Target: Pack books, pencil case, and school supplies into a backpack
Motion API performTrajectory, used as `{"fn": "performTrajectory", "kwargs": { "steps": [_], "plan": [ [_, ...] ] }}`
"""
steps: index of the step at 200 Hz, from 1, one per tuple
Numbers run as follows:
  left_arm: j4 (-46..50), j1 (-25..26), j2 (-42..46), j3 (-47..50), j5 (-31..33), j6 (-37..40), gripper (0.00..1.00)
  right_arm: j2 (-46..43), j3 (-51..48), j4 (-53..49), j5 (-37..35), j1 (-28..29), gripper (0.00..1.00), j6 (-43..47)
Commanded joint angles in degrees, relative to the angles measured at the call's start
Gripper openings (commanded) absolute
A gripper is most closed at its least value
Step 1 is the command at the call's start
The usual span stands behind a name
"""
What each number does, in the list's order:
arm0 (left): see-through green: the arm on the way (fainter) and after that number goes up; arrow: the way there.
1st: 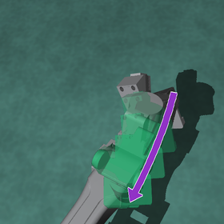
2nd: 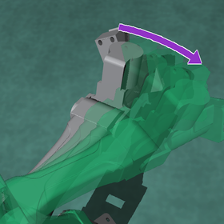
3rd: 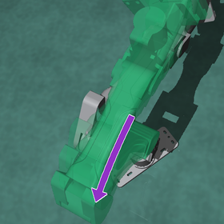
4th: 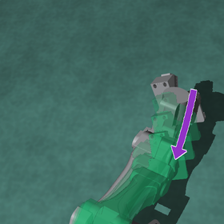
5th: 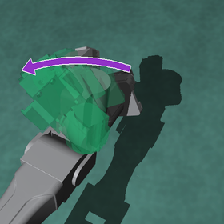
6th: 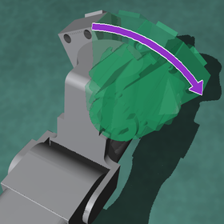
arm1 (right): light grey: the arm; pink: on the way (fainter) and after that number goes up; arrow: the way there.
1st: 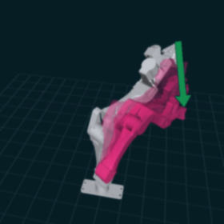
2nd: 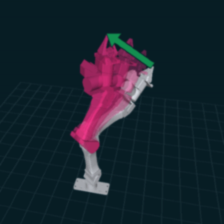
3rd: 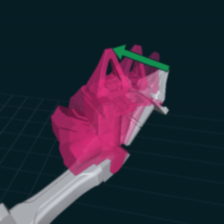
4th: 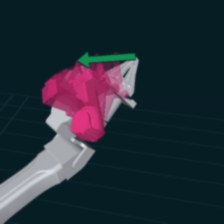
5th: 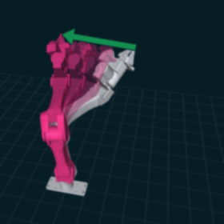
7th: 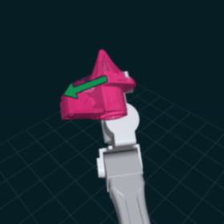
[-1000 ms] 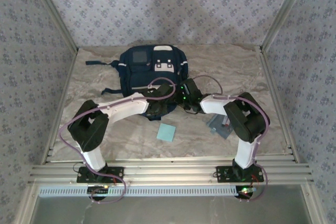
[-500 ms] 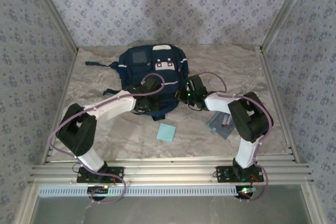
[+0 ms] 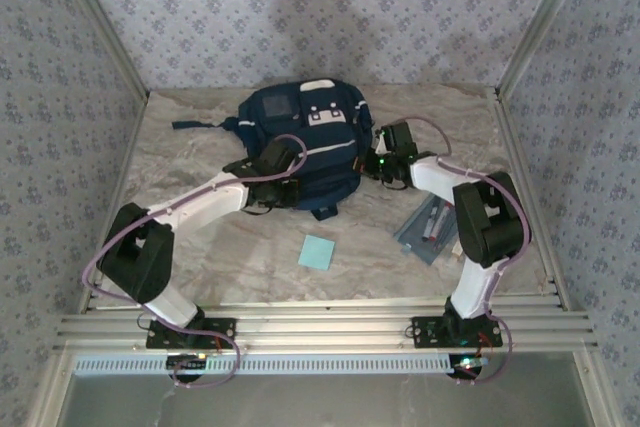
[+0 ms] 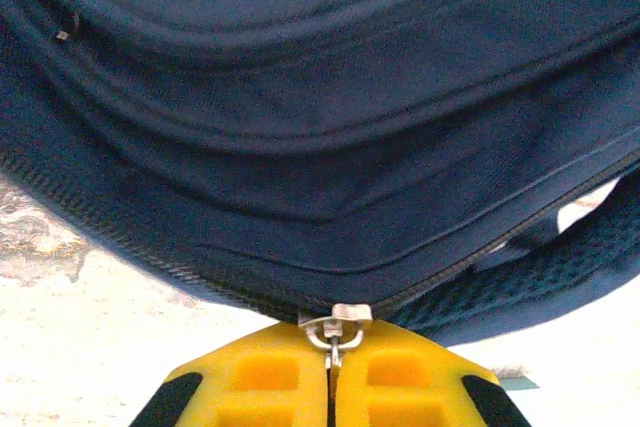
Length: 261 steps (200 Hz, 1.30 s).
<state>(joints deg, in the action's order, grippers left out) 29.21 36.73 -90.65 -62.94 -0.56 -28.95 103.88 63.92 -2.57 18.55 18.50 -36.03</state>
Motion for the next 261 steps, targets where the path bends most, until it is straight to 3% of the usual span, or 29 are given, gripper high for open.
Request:
{"fn": "performTrajectory", "kwargs": {
  "steps": [1, 24, 45, 74, 126, 187, 212, 261],
  "plan": [
    [10.0, -2.4, 3.3, 2.0, 2.9, -1.3, 0.0, 2.8, 6.7, -2.3, -10.9, -6.9, 0.03, 4.7],
    [6.2, 0.4, 2.4, 0.5, -0.8, -4.4, 0.0, 2.1, 9.1, -3.7, -8.9, -6.6, 0.36, 3.6],
    [4.0, 3.7, 0.6, -2.6, -2.9, -6.6, 0.0, -1.5, 7.8, -5.2, -7.6, -6.3, 0.6, 1.7],
    [-0.4, 6.7, -2.2, -5.9, -5.7, -9.5, 0.0, -9.0, 0.4, -5.9, -5.7, -5.2, 0.76, -2.9],
    [-6.0, 9.9, -7.8, -11.9, -6.1, -10.7, 0.0, -21.6, -12.7, -6.9, -6.1, 2.9, 0.79, -14.5],
    [-9.6, 11.0, -14.1, -17.8, -7.8, -12.5, 0.0, -33.1, -21.8, -7.5, -7.9, 6.6, 0.82, -25.2],
    [-11.0, 11.6, -14.3, -18.3, -9.6, -13.4, 0.0, -31.2, -24.2, -0.6, -9.9, 7.2, 0.82, -28.5],
    [-10.8, 12.5, -12.8, -17.5, -12.1, -13.3, 0.0, -18.7, -18.7, 9.0, -11.1, 7.3, 0.81, -28.9]
  ]
}}
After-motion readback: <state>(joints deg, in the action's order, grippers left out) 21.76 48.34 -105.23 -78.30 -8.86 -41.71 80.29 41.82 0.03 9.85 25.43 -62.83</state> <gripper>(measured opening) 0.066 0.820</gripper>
